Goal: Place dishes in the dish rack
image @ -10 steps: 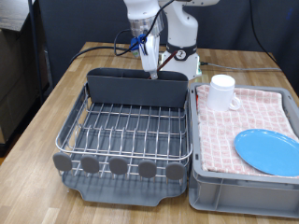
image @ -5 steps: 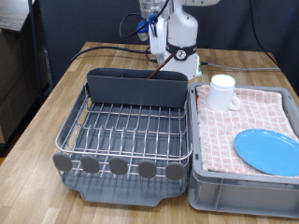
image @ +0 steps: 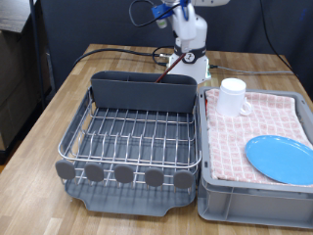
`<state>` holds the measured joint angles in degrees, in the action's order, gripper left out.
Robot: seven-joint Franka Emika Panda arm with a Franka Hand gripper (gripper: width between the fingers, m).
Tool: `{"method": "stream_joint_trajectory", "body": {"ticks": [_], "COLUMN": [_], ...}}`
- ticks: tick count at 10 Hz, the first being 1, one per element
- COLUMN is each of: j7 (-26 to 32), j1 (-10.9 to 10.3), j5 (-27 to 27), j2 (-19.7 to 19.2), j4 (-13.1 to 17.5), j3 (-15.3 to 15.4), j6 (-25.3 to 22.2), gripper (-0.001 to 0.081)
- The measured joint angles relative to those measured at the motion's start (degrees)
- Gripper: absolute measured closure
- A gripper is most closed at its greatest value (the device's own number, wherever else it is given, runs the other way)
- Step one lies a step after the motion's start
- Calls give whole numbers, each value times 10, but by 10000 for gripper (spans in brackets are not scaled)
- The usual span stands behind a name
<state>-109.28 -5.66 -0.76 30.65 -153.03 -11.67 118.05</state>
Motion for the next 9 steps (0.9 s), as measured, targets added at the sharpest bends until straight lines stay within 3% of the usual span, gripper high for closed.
{"method": "stream_joint_trajectory", "body": {"ticks": [2, 4, 6, 9], "j7": [-10, 40, 88, 124], "j1": [6, -4, -20, -57], "j5": [-18, -69, -83, -63], "j2": [-1, -22, -61, -105], "j4": [-1, 9, 31, 80], "j3": [3, 18, 29, 47], "j6": [24, 89, 141, 146], "gripper": [3, 3, 3, 3]}}
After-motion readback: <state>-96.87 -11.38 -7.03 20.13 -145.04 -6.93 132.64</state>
